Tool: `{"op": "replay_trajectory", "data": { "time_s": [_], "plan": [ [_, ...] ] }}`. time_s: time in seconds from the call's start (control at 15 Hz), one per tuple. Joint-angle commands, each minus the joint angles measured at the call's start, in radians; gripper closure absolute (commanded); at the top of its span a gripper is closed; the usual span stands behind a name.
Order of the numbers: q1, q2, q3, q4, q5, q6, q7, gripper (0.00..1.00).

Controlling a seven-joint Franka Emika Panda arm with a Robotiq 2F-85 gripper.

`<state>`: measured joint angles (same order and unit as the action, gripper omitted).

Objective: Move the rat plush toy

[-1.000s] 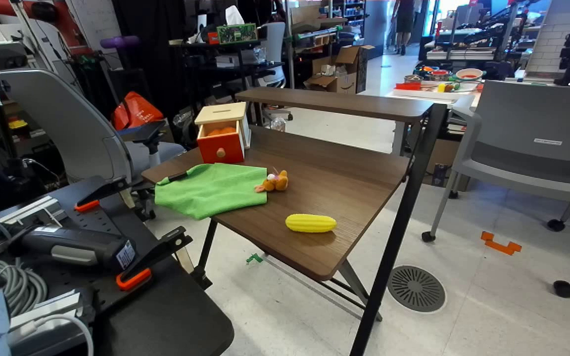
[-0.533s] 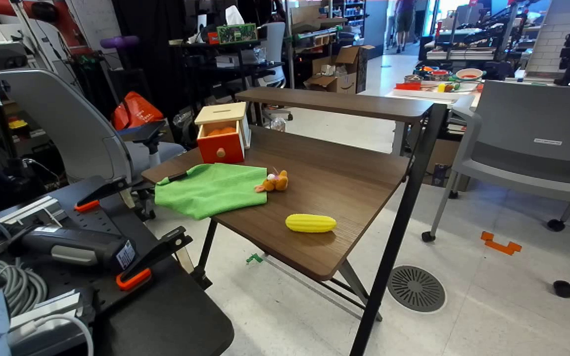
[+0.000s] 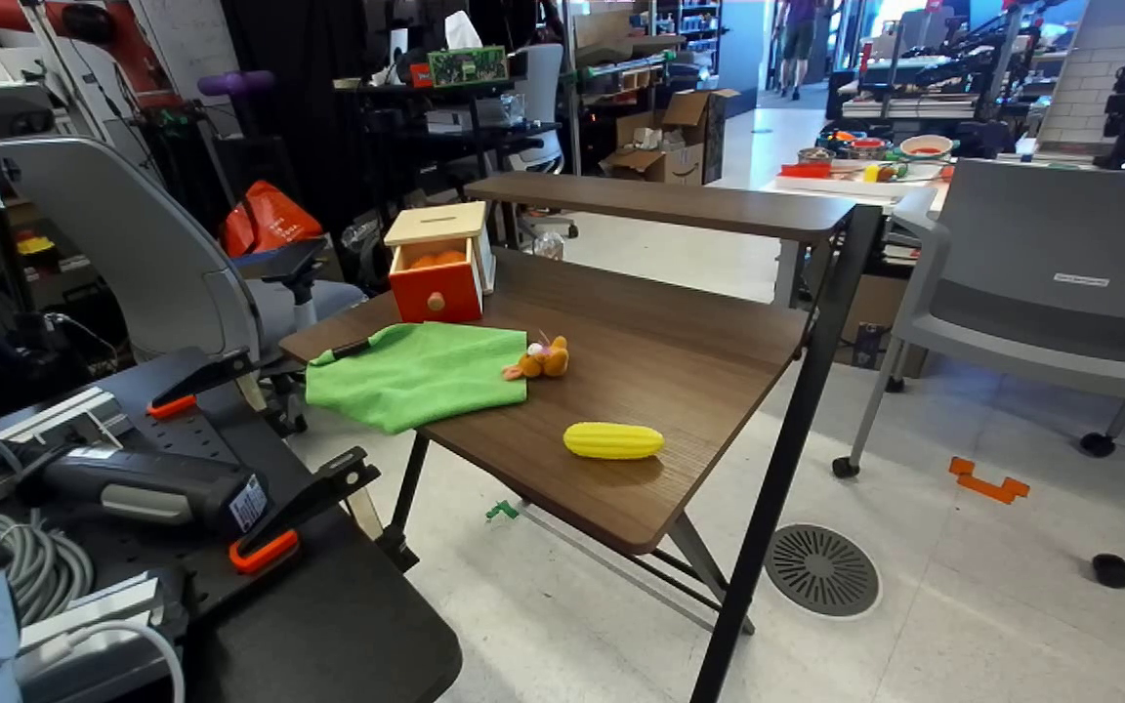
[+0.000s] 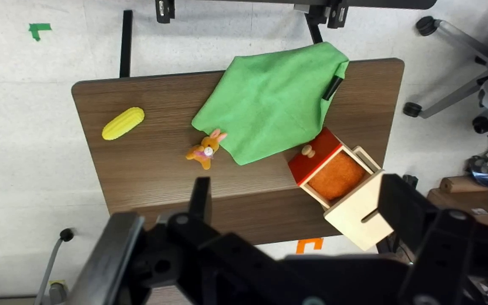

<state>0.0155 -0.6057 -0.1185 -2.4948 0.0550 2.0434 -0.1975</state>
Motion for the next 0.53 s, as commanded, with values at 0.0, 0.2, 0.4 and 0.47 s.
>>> {"op": "replay_trajectory", "data": {
  "time_s": [0.0,0.2,0.4,0.47],
  "plan": [
    [0.002,0.164,0.023,0.031,0.009,0.138,0.022,0.0],
    [-0.013,0.35,0.047,0.054,-0.01,0.333,0.082,0.0],
    [-0.032,0.55,0.057,0.102,-0.031,0.453,0.16,0.0],
    [-0.04,0.619,0.056,0.126,-0.044,0.472,0.192,0.0]
  ]
}}
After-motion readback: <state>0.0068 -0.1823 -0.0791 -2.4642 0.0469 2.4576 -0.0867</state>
